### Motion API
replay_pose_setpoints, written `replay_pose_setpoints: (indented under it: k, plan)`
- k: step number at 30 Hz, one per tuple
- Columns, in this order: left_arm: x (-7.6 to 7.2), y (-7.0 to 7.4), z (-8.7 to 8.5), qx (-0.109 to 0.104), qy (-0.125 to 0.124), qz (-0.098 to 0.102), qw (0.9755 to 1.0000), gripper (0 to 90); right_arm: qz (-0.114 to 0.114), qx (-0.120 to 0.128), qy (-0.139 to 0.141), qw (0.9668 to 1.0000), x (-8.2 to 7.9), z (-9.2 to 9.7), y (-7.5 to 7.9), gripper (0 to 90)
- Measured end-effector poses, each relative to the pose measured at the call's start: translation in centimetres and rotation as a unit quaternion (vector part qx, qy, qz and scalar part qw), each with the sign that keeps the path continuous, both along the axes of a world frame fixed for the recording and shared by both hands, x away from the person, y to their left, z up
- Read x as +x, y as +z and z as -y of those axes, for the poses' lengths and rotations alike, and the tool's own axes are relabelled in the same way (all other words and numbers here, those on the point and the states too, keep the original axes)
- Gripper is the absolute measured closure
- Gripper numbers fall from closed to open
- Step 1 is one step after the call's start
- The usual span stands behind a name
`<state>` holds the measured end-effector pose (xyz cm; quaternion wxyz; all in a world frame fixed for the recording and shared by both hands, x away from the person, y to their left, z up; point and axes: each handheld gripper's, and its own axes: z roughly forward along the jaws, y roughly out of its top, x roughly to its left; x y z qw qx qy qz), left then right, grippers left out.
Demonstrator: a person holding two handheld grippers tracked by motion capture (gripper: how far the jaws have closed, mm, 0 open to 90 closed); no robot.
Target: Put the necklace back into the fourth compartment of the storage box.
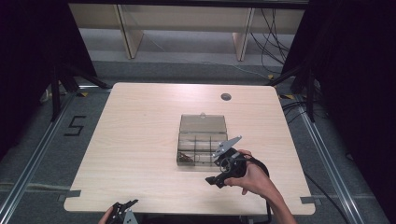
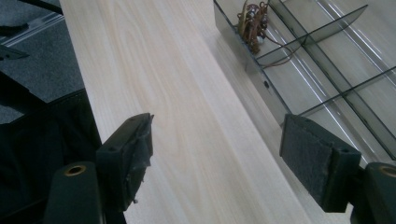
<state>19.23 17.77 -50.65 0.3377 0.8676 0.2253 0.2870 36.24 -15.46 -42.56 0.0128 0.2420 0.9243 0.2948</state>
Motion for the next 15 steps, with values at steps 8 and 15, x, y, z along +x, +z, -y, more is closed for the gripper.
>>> replay_pose_setpoints:
  k: [8, 15]
  plan:
    - [0.0, 0.1, -0.1, 0.005, -0.004, -0.003, 1.0000, 15.7, 0.000, 0.014, 0.007, 0.9999, -0.6, 0.0, -0.7, 24.4]
    - [0.0, 0.0, 0.0, -0.001, -0.003, -0.003, 1.0000, 15.7, -0.008, 0.026, 0.011, 0.9996, -1.0, 0.1, -1.4, 22.4]
